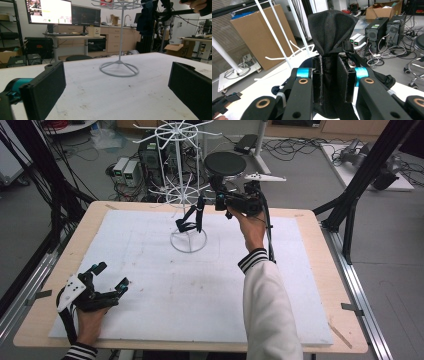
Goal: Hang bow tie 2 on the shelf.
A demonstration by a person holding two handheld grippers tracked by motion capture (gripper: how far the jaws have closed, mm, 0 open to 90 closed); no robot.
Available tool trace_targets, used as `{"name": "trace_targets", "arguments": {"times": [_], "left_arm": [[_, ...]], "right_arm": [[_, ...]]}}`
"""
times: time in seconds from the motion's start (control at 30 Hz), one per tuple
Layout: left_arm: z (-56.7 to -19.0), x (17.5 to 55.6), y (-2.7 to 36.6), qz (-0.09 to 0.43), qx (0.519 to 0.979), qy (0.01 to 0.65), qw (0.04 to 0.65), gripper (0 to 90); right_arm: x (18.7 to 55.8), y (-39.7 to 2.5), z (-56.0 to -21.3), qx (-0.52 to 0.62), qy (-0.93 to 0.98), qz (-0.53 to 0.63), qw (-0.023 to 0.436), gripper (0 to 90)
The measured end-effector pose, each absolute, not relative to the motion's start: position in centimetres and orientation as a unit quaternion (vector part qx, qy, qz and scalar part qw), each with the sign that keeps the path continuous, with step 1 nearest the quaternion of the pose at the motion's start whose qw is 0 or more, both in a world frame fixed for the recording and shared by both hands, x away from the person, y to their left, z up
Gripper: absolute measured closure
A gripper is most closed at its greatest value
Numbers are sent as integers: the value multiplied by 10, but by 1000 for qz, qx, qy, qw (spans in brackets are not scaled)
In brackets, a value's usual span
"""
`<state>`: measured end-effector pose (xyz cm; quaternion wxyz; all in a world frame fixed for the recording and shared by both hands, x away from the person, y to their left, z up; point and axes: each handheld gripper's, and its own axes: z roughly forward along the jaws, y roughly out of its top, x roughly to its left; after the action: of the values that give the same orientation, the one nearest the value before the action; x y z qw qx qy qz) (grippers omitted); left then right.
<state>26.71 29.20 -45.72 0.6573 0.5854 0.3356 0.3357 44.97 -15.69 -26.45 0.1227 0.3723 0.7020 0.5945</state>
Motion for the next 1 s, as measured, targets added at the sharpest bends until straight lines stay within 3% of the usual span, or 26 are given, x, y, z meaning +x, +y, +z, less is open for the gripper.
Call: {"name": "trace_targets", "arguments": {"times": [1.0], "left_arm": [[-457,267,292,334,586,336,658,17]], "right_arm": [[461,-127,-266,347,711,600,120,763]]}}
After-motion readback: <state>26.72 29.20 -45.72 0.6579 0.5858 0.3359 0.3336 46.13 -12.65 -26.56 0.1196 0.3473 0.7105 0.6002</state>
